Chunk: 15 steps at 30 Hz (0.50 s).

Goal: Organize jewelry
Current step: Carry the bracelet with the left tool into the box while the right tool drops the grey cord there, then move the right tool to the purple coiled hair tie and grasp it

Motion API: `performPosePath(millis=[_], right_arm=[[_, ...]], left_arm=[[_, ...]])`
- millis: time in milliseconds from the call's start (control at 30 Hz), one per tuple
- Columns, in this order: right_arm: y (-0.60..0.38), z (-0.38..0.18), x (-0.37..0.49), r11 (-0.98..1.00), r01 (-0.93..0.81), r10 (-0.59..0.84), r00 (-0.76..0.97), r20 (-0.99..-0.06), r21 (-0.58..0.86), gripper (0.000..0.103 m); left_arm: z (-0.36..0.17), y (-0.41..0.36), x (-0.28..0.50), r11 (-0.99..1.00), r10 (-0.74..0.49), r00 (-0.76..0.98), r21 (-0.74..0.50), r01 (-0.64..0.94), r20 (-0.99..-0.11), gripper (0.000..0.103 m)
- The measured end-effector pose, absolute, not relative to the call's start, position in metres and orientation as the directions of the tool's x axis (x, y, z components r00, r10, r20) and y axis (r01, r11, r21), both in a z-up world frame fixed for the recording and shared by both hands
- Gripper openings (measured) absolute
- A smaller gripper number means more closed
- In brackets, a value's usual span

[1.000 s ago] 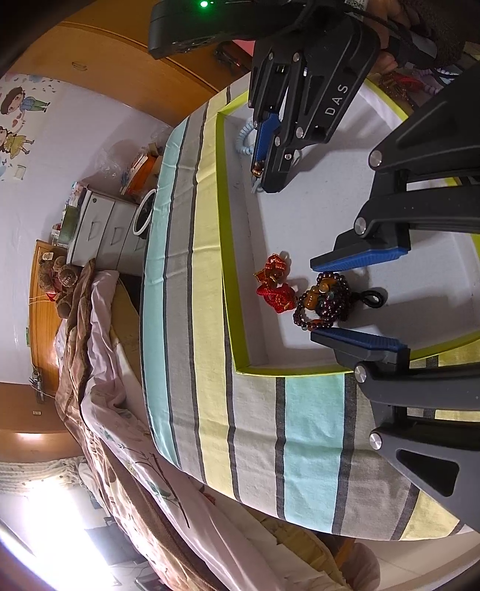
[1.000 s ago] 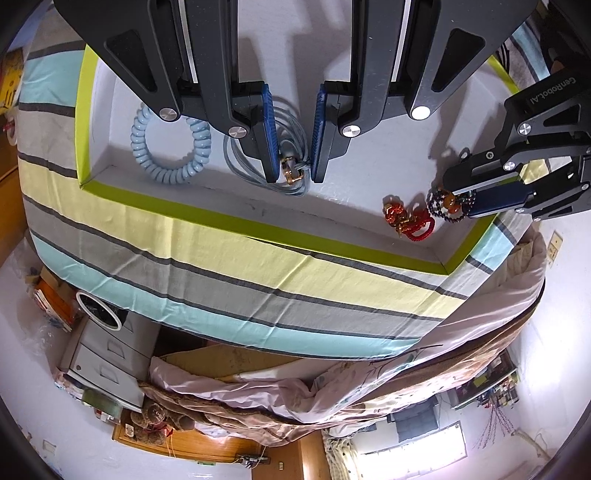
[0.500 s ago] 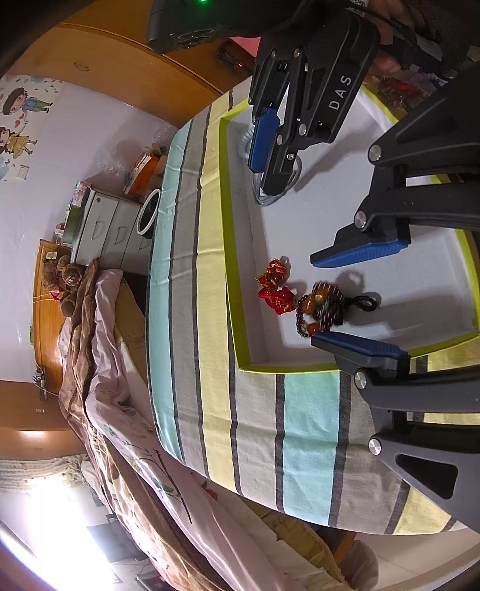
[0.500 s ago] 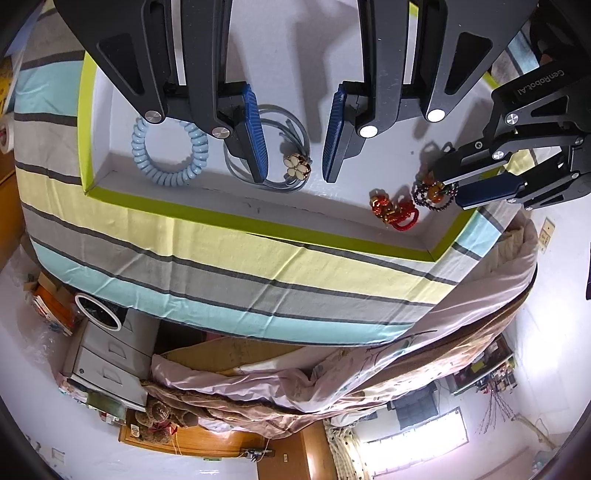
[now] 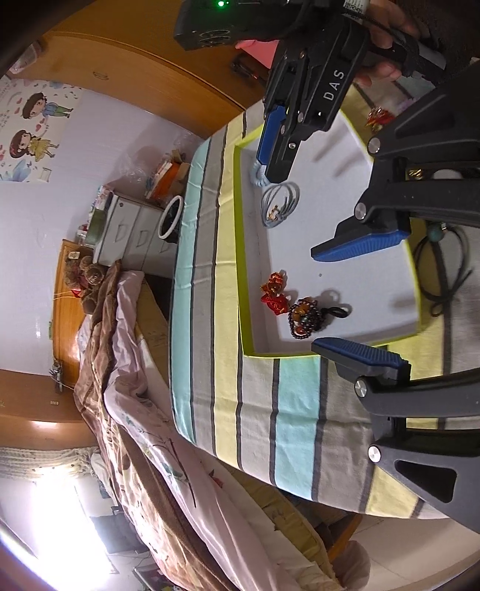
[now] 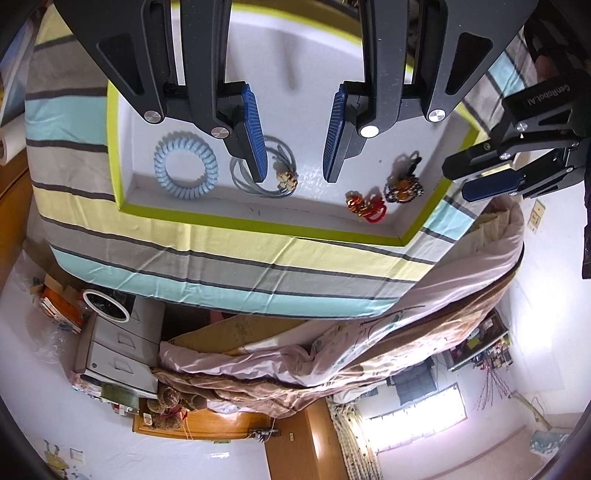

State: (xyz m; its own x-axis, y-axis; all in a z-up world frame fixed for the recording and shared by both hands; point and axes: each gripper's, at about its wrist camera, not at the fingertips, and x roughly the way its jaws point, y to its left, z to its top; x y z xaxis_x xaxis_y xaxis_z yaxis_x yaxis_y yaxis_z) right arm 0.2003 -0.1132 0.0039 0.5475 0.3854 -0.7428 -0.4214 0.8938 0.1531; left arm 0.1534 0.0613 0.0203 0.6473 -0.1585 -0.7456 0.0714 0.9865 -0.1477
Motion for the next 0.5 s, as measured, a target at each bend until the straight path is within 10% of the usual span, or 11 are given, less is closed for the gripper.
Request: performPosePath(millis=[500], right_arm=[[-0.162, 0.014, 0.124, 0.922, -0.341, 0.370, 0.626, -0.687, 0.186, 0.050]], left_arm=[[0.027, 0.074, 0.085, 0.979, -0.174, 0.677, -0.200, 0.041, -0.715, 0.043]])
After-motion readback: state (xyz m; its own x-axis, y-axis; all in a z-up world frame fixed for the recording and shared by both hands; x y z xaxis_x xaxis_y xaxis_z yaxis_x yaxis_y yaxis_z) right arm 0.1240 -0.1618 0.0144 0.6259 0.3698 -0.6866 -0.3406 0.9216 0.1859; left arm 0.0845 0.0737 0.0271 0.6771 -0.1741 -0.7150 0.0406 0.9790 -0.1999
